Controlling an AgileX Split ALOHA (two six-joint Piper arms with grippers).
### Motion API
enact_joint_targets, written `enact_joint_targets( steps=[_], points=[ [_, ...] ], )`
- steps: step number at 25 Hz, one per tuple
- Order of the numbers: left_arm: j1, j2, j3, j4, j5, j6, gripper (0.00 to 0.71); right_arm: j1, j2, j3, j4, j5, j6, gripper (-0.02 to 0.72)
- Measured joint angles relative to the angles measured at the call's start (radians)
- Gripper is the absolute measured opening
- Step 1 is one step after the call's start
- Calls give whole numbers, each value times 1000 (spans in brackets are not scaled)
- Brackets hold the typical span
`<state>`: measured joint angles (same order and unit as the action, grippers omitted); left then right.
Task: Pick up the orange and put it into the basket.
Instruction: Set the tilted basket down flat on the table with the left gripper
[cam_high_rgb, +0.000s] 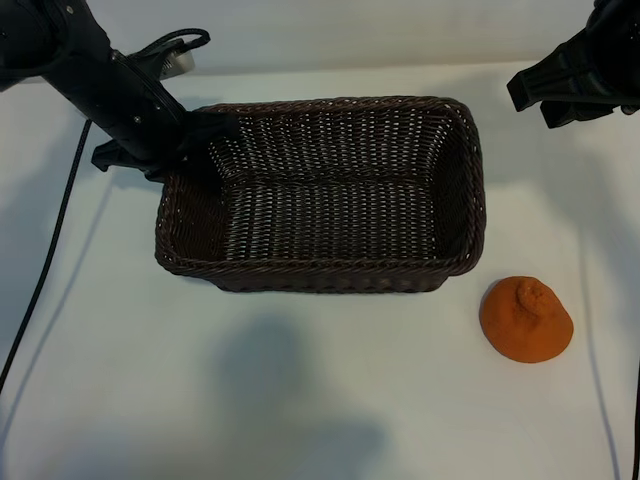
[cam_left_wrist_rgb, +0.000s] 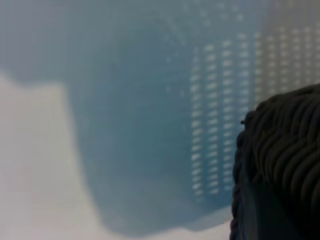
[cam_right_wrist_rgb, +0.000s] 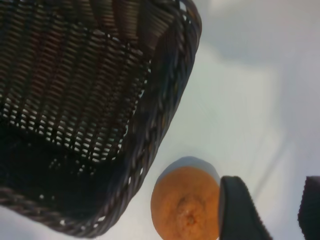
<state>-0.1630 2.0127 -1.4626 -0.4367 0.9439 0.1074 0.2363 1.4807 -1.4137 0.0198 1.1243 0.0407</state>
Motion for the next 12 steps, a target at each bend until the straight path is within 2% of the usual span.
enact_joint_targets(
  steps=[12],
  points=[
    [-46,6,0,65,-70,-91,157,0,0,0,2,0,0,328]
  ],
)
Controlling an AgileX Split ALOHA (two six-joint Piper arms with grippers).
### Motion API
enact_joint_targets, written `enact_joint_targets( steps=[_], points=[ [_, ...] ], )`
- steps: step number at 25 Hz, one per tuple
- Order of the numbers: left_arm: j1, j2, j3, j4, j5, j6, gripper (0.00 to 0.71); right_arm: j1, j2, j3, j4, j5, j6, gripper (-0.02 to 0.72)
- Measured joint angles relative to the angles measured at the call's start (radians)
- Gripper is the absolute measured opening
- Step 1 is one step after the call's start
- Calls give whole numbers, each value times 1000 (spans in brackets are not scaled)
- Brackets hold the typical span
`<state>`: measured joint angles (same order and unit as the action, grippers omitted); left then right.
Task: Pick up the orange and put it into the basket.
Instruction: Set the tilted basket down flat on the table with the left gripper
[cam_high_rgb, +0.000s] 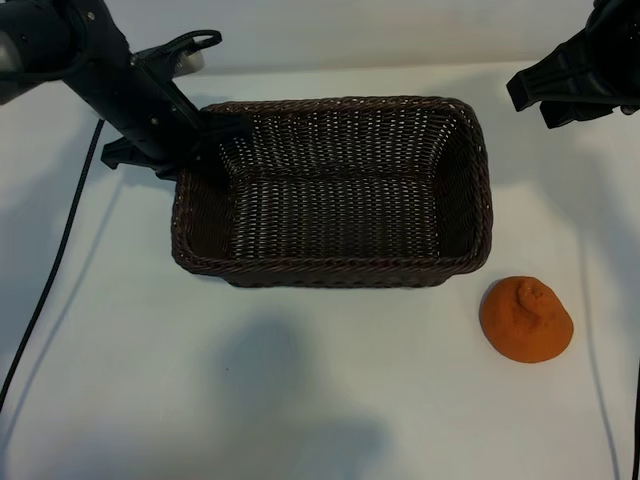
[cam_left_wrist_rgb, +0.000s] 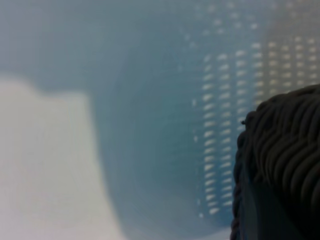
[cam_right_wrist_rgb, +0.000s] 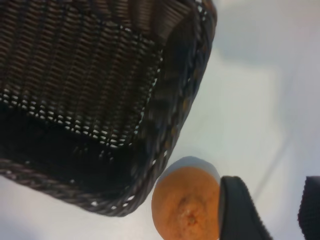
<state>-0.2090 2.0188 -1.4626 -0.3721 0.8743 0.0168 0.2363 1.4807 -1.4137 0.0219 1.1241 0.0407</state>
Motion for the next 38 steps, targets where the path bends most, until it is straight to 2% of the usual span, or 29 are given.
enact_joint_targets(
  steps=[3,11,16,23,35,38],
  points=[
    [-11,4,0,41,-3,-33,157,0,0,0,0,0,0,328],
    [-14,4,0,56,-29,-58,157,0,0,0,1,0,0,328],
    [-30,11,0,53,-41,-63,157,0,0,0,1,0,0,328],
    [-31,78,0,10,-42,-66,157,0,0,0,1,0,0,328],
    [-31,82,0,4,-42,-65,157,0,0,0,1,0,0,328],
    [-31,82,0,1,-42,-65,208,0,0,0,1,0,0,328]
  ],
)
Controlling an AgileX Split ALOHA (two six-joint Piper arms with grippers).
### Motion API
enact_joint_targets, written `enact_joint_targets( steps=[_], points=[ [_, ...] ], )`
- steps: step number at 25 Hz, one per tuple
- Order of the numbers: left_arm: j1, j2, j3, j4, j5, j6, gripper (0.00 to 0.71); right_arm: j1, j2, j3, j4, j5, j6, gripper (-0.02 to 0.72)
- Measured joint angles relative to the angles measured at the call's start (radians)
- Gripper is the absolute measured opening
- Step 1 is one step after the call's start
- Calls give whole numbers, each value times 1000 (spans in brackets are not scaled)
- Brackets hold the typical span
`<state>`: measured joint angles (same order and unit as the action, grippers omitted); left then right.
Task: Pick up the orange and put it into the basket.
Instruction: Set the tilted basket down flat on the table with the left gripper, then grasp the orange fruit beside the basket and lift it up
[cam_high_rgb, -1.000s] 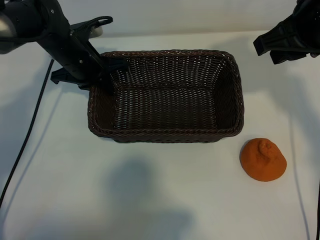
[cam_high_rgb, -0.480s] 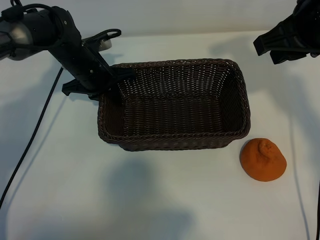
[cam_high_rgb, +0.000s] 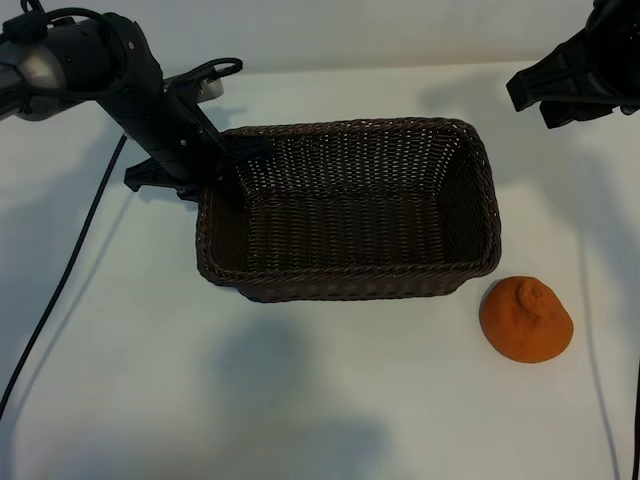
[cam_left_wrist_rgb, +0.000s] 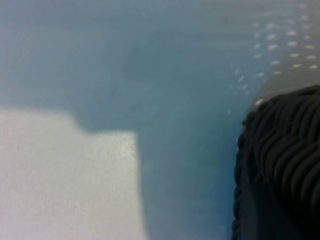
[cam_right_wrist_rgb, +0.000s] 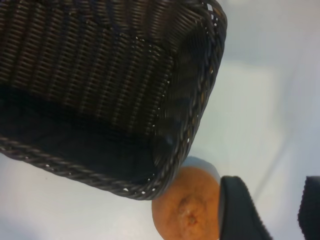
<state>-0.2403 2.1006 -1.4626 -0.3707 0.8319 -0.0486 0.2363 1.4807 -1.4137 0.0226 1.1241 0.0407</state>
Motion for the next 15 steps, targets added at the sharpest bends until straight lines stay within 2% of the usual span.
enact_joint_targets(
  steps=[5,8,11,15],
  points=[
    [0,0,-1,-13,4,0,443,0,0,0,0,0,0,328],
    [0,-1,-1,-3,11,-1,536,0,0,0,0,0,0,328],
    [0,-14,-1,7,15,-2,569,0,0,0,0,0,0,328],
    [3,-70,-3,31,44,-8,573,0,0,0,0,0,0,328]
  ],
)
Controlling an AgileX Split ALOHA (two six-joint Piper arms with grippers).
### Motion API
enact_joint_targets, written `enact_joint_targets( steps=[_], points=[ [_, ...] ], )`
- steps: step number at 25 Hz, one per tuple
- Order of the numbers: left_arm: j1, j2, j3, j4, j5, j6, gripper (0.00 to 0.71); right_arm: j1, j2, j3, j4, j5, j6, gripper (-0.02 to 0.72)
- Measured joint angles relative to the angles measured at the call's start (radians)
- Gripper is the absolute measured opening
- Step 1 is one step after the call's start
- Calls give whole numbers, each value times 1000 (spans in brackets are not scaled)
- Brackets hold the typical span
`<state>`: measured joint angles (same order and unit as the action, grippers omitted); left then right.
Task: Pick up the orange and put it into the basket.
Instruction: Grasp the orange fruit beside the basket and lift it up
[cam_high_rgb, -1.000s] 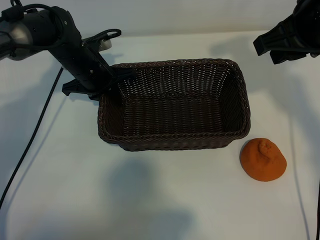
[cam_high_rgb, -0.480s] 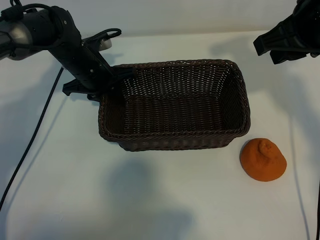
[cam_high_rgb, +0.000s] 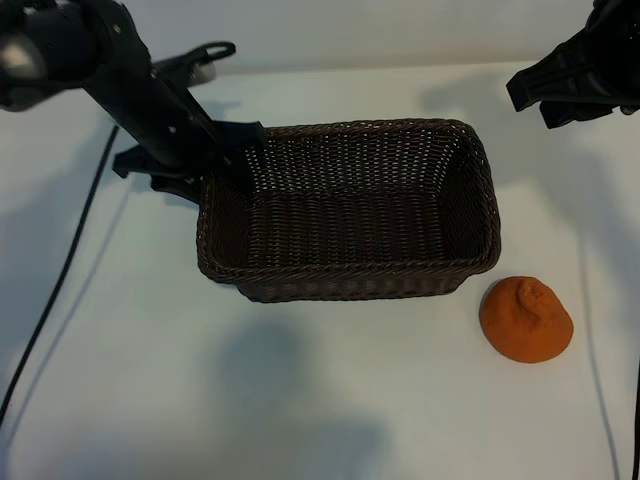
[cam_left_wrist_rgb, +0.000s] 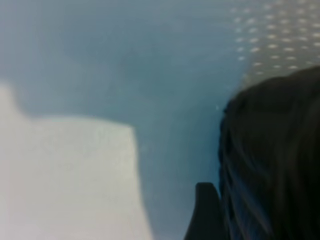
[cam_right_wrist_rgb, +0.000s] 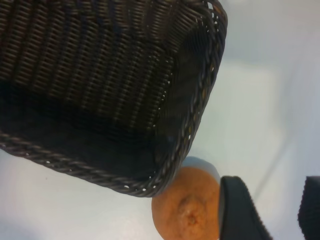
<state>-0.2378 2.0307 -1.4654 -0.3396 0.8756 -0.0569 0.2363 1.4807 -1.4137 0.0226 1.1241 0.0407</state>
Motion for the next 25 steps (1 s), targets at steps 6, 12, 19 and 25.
enact_joint_targets(
  steps=[6,12,19,25],
  points=[
    [34,-78,-26,80,207,-20,573,0,0,0,0,-1,0,328],
    [39,-210,-27,120,285,-22,575,0,0,0,0,-1,0,328],
    [41,-334,-27,124,299,6,575,0,0,0,0,-1,0,328],
    [42,-347,-28,111,299,16,575,0,0,0,0,-1,0,328]
  ],
)
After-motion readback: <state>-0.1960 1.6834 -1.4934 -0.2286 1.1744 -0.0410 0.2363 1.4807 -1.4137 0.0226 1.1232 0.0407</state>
